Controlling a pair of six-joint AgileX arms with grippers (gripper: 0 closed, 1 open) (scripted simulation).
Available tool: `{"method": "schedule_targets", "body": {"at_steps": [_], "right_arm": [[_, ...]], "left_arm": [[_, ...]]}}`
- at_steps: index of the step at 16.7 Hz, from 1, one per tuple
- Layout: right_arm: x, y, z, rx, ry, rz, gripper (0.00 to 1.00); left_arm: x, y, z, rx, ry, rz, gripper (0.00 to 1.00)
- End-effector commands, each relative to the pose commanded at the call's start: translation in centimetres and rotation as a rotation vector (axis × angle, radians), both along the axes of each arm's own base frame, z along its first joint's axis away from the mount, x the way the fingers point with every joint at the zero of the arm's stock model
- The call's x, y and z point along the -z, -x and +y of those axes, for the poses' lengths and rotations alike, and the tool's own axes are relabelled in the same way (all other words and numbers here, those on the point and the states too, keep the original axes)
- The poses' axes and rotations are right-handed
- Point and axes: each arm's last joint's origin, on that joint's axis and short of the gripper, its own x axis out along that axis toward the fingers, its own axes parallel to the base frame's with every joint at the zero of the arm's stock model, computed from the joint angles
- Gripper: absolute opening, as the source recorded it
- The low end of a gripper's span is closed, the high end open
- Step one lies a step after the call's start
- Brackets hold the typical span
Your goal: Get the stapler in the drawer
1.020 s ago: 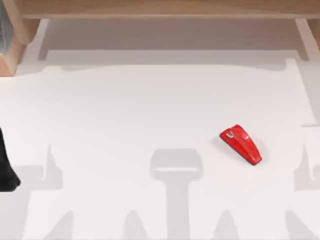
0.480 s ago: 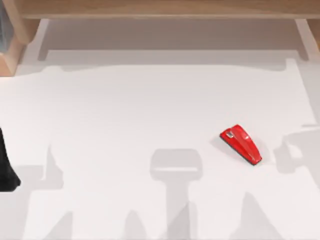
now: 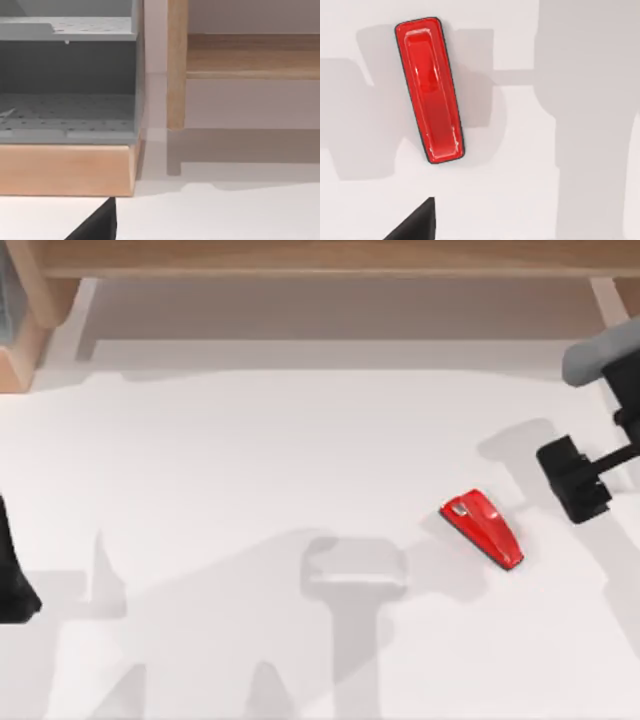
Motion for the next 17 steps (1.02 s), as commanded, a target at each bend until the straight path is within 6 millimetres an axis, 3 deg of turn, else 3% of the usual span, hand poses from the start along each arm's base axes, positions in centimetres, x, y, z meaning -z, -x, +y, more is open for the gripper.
{"method": "schedule_targets", "body": {"at_steps": [4, 8, 11, 17], "right_arm": [[3.0, -4.8, 4.2, -0.109, 0.092, 0.232, 1.00], [5.8, -7.6, 7.4, -0.185, 0.148, 0.364, 1.00], [6.9, -8.5, 8.6, -0.211, 0.165, 0.402, 1.00], [7.0, -8.6, 8.4, -0.208, 0.165, 0.404, 1.00]], "left_arm": [[0.0, 0.0, 0.0, 0.000, 0.000, 0.000, 1.00], [0.0, 0.0, 0.0, 0.000, 0.000, 0.000, 1.00], [0.0, 0.0, 0.0, 0.000, 0.000, 0.000, 1.00], [0.0, 0.0, 0.0, 0.000, 0.000, 0.000, 1.00]]}}
